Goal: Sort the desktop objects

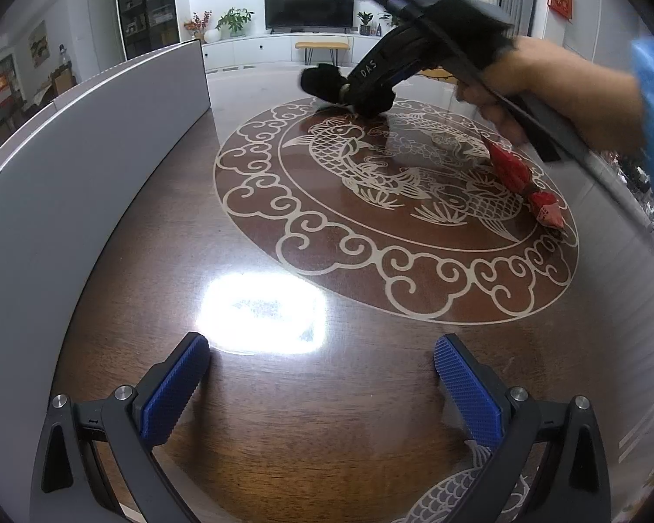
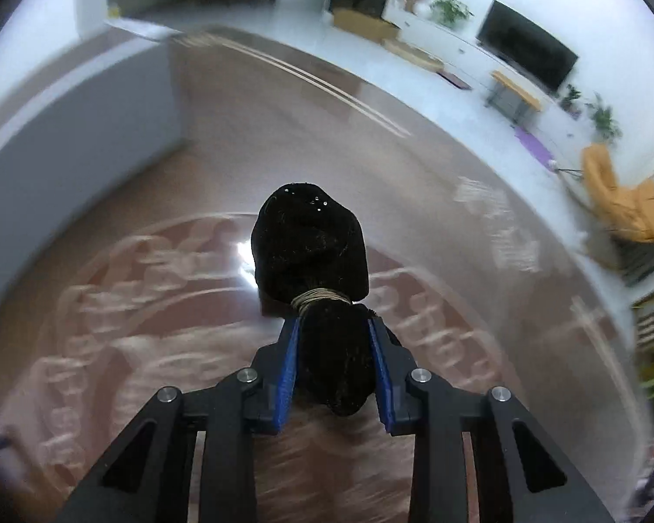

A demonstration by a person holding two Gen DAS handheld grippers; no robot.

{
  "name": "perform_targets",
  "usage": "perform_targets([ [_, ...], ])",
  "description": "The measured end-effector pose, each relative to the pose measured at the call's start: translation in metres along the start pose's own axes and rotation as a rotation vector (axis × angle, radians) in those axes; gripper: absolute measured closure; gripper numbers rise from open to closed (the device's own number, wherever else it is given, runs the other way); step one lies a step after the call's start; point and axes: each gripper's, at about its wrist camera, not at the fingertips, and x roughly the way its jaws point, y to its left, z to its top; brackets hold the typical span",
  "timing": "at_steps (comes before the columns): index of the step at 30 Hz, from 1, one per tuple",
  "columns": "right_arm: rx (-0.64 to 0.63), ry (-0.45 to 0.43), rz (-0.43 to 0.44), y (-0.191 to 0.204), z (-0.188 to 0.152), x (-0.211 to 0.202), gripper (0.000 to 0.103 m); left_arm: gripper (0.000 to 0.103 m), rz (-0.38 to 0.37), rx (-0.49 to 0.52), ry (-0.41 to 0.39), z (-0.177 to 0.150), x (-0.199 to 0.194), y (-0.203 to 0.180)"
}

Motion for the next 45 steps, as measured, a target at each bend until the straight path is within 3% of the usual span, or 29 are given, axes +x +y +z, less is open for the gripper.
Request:
perform_targets([
  [4,0.113,0.048,0.253,0.037,-0.051,-0.025,0.066,0.0,0.004,0.002,0.001,0.0,0.0,0.0],
  [6,0.183,0.051,0.38,0.043,-0.071,-0.041,0.037,0.0,0.005,0.001,0.0,-0.001,-0.001,0.0],
  [7,0.227,0.02,0.445,0.041,-0.082,-0.057,0.032,0.0,0.003,-0.001,0.0,-0.001,-0.001,0.0],
  [8,0.253,-0.021,0.458,0.037,-0.088,-0.069,0.028,0.0,0.0,-0.004,-0.002,-0.001,-0.002,0.001],
  [10,0.295,-0.116,0.414,0.018,-0.102,-0.099,0.021,0.0,-0.007,-0.013,-0.006,-0.002,-0.003,0.003],
  [12,0.31,-0.14,0.264,-0.003,-0.111,-0.111,0.014,0.0,-0.013,-0.019,-0.01,-0.002,-0.003,0.004],
  [13,0.305,-0.13,0.137,-0.016,-0.12,-0.111,0.013,0.0,-0.012,-0.019,-0.01,-0.003,-0.003,0.003],
  [16,0.296,-0.065,-0.005,-0.043,-0.147,-0.093,0.013,0.0,-0.008,-0.018,-0.01,-0.003,-0.004,0.002],
  [21,0.384,-0.053,0.034,-0.058,-0.184,-0.075,0.014,0.0,-0.008,-0.018,-0.01,-0.003,-0.004,0.002],
  [27,0.308,-0.057,-0.028,-0.029,-0.186,-0.063,0.011,0.0,-0.009,-0.019,-0.01,-0.003,-0.004,0.002],
  [30,0.315,-0.076,-0.029,-0.025,-0.185,-0.059,0.0,0.0,-0.007,-0.017,-0.009,-0.003,-0.005,0.002],
  [45,0.321,-0.08,-0.037,-0.02,-0.185,-0.057,0.0,0.0,0.01,-0.003,0.001,-0.002,-0.004,-0.001],
])
